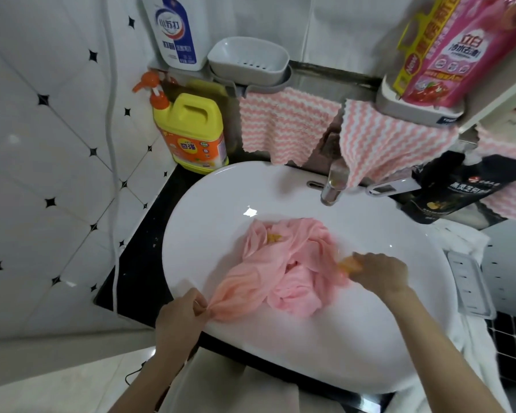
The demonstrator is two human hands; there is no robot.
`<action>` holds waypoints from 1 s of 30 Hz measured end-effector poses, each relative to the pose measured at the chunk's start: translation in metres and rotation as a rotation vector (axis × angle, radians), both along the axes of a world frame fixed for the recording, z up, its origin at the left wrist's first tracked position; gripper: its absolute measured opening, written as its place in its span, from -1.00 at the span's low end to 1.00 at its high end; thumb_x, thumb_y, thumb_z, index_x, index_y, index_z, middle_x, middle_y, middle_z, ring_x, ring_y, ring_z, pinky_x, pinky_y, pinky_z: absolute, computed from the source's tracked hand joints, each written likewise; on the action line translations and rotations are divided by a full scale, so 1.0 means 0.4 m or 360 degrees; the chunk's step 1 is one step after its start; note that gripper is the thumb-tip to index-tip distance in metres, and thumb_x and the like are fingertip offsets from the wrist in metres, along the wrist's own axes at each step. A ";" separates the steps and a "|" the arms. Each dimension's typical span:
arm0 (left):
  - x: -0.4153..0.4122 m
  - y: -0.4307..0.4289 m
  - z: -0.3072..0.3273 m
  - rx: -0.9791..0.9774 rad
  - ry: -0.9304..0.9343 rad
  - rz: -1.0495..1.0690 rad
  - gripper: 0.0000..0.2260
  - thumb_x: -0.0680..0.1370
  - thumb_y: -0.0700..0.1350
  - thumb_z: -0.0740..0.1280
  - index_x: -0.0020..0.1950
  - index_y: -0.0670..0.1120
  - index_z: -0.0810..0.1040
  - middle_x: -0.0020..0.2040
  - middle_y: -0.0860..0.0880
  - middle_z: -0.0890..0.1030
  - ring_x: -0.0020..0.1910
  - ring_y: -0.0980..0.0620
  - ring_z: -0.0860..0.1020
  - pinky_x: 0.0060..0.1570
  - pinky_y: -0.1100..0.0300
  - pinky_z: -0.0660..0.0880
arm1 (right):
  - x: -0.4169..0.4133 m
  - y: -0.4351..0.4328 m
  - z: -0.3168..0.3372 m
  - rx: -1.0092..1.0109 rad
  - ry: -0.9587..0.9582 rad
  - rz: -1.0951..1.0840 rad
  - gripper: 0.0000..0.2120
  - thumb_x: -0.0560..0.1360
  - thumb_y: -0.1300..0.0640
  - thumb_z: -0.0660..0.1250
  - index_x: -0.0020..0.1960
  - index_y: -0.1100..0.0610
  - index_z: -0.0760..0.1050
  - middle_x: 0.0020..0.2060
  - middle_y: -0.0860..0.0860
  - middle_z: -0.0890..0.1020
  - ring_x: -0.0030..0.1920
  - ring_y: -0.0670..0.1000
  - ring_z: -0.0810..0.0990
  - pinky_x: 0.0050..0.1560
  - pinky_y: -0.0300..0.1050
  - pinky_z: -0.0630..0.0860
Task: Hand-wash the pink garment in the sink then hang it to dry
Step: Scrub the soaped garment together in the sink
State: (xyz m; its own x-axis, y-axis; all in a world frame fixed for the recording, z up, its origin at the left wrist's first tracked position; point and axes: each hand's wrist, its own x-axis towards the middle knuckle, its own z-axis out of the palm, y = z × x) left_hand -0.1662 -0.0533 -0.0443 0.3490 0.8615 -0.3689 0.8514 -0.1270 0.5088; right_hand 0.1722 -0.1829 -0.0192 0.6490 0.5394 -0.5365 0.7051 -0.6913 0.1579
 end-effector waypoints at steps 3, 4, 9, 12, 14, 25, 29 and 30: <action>-0.009 -0.002 -0.010 -0.0029 -0.0009 -0.0031 -0.80 0.42 0.04 0.47 -0.24 0.03 0.47 -0.31 0.11 0.57 -0.26 0.13 0.52 -0.26 0.20 0.43 | 0.030 -0.079 -0.108 -0.0138 -0.0118 0.0003 -0.59 0.51 -0.10 0.24 0.35 -0.15 0.37 0.13 0.02 0.55 0.13 0.06 0.56 -0.02 -0.20 0.45; -0.010 -0.001 -0.012 -0.0038 0.0000 -0.0045 -0.81 0.42 0.03 0.46 -0.24 0.03 0.47 -0.30 0.10 0.57 -0.25 0.11 0.53 -0.22 0.17 0.46 | 0.022 -0.093 -0.141 -0.0110 -0.0094 0.0062 -0.56 0.52 -0.09 0.23 0.39 -0.16 0.31 0.15 0.04 0.52 0.14 0.08 0.55 0.02 -0.16 0.48; -0.011 0.002 -0.010 -0.0060 0.0036 -0.0057 -0.82 0.43 -0.02 0.45 -0.24 0.00 0.46 -0.30 0.11 0.55 -0.21 0.08 0.52 -0.19 0.13 0.47 | -0.009 -0.086 -0.196 0.0040 -0.0084 0.0300 -0.49 0.54 -0.06 0.19 0.46 -0.18 0.18 0.17 0.10 0.46 0.17 0.15 0.50 0.04 -0.05 0.50; -0.017 -0.005 -0.008 -0.0015 0.0008 -0.0048 -0.77 0.42 -0.01 0.47 -0.27 0.08 0.41 -0.30 0.12 0.53 -0.22 0.08 0.51 -0.20 0.14 0.47 | 0.003 -0.082 -0.203 0.0011 -0.0020 0.0393 -0.53 0.54 -0.06 0.17 0.44 -0.17 0.22 0.16 0.10 0.47 0.16 0.16 0.51 0.04 -0.04 0.49; -0.024 -0.012 -0.007 0.0046 -0.0006 -0.0043 -0.71 0.42 -0.02 0.47 -0.30 0.15 0.35 -0.30 0.13 0.52 -0.24 0.08 0.51 -0.21 0.13 0.46 | 0.006 -0.083 -0.184 -0.0057 0.0010 0.0507 -0.58 0.54 -0.09 0.18 0.40 -0.16 0.29 0.14 0.07 0.50 0.14 0.13 0.53 0.06 -0.07 0.48; -0.051 -0.024 -0.013 0.0147 -0.0150 -0.0015 -0.66 0.42 -0.12 0.47 -0.26 0.19 0.32 -0.31 0.16 0.51 -0.27 0.08 0.51 -0.24 0.08 0.48 | -0.313 0.160 0.010 0.0771 0.0999 0.1243 -0.46 0.45 -0.08 0.37 0.40 -0.10 0.36 0.13 0.04 0.50 0.13 0.06 0.48 0.07 -0.19 0.29; -0.051 -0.021 -0.006 0.0184 -0.0197 0.0008 -0.65 0.42 -0.15 0.46 -0.27 0.13 0.29 -0.32 0.12 0.48 -0.28 0.00 0.49 -0.27 0.09 0.43 | -0.353 0.274 -0.066 0.0468 0.0495 0.1993 -0.60 0.52 0.00 0.28 0.34 -0.01 0.42 0.10 0.11 0.54 0.11 0.14 0.51 0.17 -0.04 0.33; -0.051 -0.019 -0.006 0.0180 -0.0201 0.0004 -0.64 0.41 -0.16 0.47 -0.27 0.12 0.29 -0.32 0.13 0.49 -0.27 0.00 0.49 -0.27 0.10 0.43 | -0.329 0.291 -0.080 0.0351 0.0370 0.2052 -0.62 0.53 -0.01 0.24 0.33 -0.01 0.43 0.11 0.09 0.55 0.13 0.13 0.51 0.19 -0.03 0.33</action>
